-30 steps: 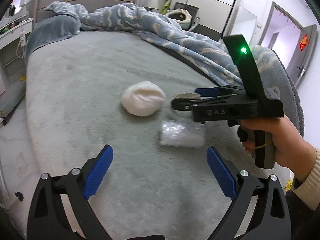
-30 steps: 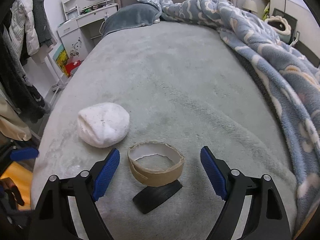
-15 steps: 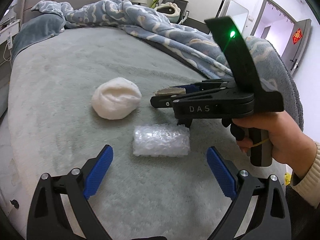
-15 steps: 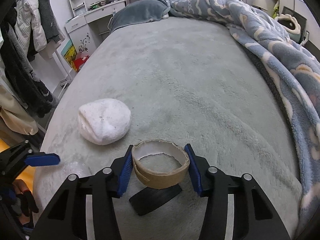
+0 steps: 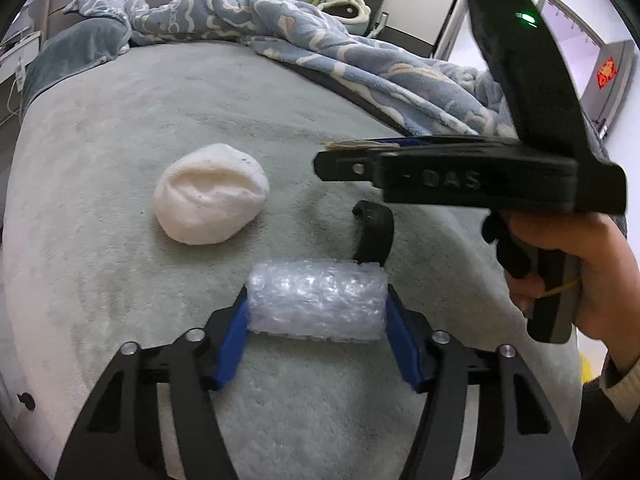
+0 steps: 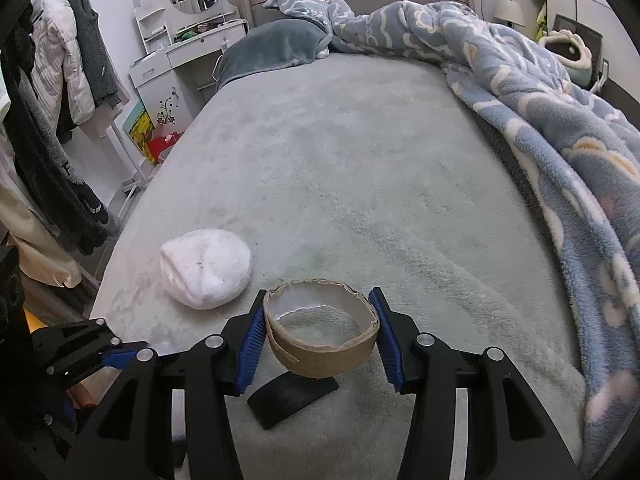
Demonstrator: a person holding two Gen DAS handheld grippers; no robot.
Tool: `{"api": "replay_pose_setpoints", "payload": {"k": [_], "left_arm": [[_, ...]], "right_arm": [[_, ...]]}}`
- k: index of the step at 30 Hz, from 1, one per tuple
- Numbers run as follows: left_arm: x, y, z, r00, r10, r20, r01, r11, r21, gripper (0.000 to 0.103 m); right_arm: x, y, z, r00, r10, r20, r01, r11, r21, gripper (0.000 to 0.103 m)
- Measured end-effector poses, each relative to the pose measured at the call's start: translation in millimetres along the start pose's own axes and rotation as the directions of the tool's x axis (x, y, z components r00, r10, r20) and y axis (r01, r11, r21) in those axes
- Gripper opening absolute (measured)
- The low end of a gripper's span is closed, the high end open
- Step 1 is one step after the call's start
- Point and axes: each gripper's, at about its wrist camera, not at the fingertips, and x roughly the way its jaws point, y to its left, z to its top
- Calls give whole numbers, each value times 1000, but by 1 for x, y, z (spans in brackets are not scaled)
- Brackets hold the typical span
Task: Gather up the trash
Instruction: 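Carry the bubble wrap and tape roll over the green bin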
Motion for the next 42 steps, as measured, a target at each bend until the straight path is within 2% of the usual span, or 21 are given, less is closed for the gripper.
{"api": "replay_pose_setpoints", "payload": {"k": [5,18,31,42], "left_arm": [[-9,0,3,999,7,37,-6,1000,-24,62],[-44,1,-8,996,52,67,-48,997,-54,62],[-106,15,-40,983,149,112,-137,985,-106,62],[-145,24,-80,971,222,82,-212,970,-123,62]], "right_arm": [[-8,2,-3,1000,-11,2,11,1000,0,51],[-34,21,-12,1000,-15,22,15,1000,-4,51],[-62,68,-34,999,9,39,-9,1000,-14,51],[-77,114,-59,998,34,57,-34,999,-12,51]]}}
